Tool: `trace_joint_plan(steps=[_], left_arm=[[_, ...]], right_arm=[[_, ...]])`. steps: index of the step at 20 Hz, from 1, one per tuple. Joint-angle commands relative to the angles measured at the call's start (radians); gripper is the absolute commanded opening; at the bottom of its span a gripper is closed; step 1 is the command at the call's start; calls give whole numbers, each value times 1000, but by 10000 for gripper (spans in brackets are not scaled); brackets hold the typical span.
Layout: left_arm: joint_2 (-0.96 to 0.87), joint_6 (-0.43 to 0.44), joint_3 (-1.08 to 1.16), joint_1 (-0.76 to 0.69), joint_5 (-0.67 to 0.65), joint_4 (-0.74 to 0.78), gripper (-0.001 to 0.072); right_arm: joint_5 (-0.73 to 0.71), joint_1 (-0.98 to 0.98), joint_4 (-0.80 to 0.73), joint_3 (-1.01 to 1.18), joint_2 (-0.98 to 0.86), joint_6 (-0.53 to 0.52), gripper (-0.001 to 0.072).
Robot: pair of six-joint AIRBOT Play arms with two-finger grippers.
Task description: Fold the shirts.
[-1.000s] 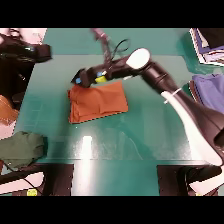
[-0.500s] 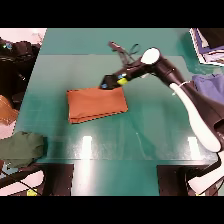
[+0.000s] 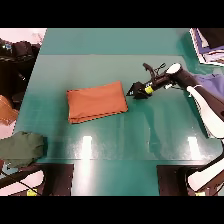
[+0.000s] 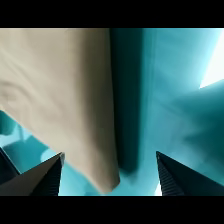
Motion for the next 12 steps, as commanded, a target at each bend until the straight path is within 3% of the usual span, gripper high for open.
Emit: trace_joint_plan(steps=[1, 3, 7, 10, 11, 12], left_arm=[[0, 0, 1, 1, 19, -27, 27], [0, 0, 1, 1, 19, -29, 27], [0, 0, 1, 1, 19, -39, 28], [0, 3, 1, -18, 20, -57, 27], [0, 17, 1, -39, 19, -57, 27], [0, 22, 1, -65, 19, -56, 26]], right_arm=[[-108, 59, 72, -27, -37, -14, 651], [-193, 116, 91, -27, -39, -23, 545], [-273, 194, 84, 27, -41, -26, 495], [-283, 211, 82, 74, -40, -62, 105], [-281, 211, 82, 89, -40, -75, 12], [-274, 208, 81, 107, -40, -76, 15]])
